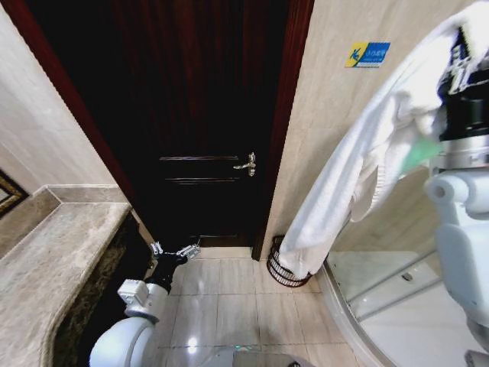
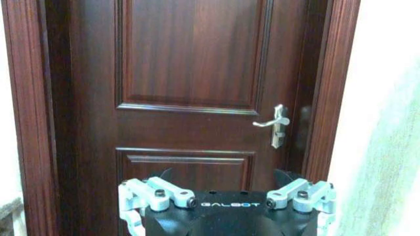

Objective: Discard the used towel into the hamper.

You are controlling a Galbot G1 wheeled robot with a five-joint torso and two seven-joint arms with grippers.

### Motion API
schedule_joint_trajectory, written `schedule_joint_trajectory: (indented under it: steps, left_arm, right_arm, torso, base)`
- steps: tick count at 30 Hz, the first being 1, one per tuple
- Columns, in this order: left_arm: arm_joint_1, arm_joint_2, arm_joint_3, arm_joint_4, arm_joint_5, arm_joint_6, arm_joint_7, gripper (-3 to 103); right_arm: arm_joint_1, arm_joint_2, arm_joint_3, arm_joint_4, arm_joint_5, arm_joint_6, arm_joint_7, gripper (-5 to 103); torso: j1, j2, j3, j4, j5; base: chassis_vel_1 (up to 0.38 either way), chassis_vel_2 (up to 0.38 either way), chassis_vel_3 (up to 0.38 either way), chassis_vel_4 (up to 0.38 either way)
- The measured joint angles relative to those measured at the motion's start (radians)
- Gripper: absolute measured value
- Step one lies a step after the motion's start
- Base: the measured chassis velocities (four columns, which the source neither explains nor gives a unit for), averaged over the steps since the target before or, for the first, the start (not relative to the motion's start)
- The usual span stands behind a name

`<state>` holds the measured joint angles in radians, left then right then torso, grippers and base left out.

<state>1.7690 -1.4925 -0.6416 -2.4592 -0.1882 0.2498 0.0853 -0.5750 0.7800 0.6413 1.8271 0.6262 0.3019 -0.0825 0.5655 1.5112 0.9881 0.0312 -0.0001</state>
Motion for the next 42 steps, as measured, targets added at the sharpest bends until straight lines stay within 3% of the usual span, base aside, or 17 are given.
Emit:
schedule_joint_trajectory:
  steps: [21,42]
  left_arm:
    - [0.000,0.000,0.000,0.000,0.000,0.000,0.000,100]
    - [0.000,0.000,0.000,0.000,0.000,0.000,0.000,100]
  right_arm:
    - [0.098,0.007,-0.049,-0.090,-0.011,0.017,-0.018,10]
    - [-0.148,0.137,0.033,-0.104,-0.061,0.072,-0.064,10]
  torso:
    - [0.000,0.000,0.000,0.0000,-0.0001]
    - [0.000,0.000,0.000,0.0000,0.0000]
  base:
    - [0.000,0.000,0.000,0.000]
    - [0.000,0.000,0.000,0.000]
